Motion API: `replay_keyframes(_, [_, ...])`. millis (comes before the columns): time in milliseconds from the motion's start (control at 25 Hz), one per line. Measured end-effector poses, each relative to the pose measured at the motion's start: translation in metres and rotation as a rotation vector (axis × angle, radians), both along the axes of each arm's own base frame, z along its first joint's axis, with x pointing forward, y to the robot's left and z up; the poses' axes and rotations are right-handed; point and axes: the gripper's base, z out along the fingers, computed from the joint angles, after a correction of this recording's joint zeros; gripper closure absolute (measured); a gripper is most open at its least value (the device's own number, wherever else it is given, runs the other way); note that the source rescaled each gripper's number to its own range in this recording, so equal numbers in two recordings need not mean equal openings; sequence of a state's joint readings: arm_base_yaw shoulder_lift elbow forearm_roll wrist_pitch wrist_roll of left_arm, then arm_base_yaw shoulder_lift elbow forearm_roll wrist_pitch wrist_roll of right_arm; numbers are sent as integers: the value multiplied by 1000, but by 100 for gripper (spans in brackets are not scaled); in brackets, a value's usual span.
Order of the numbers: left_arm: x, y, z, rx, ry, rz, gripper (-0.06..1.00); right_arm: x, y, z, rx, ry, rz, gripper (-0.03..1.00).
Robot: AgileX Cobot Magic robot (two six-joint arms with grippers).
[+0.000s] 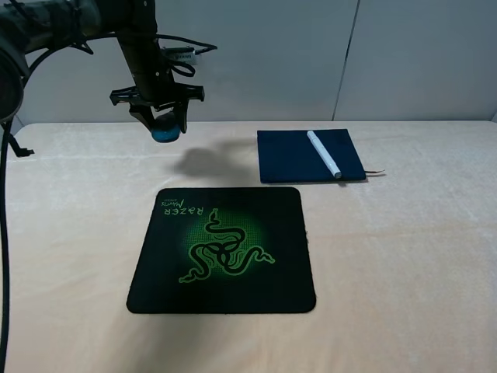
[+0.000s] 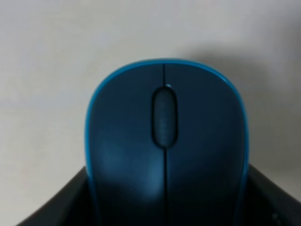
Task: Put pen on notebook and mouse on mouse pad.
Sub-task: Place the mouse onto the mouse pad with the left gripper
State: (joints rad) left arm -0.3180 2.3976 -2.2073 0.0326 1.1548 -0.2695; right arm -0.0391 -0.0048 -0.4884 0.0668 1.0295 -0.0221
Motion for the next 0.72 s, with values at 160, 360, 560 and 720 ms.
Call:
replay_keyframes(160, [-12, -29, 11, -7, -21, -74, 94, 0, 0, 0, 0, -1, 0, -3])
replay_keyframes(360, [-36, -62, 26, -15, -32, -163, 94, 0, 0, 0, 0, -1, 0, -3])
replay_keyframes(560, [-65, -85, 16, 26, 28, -240, 94, 0, 0, 0, 0, -1, 0, -3])
replay_keyframes(720, [-88, -95, 8, 99, 65, -303, 94, 0, 0, 0, 0, -1, 0, -3])
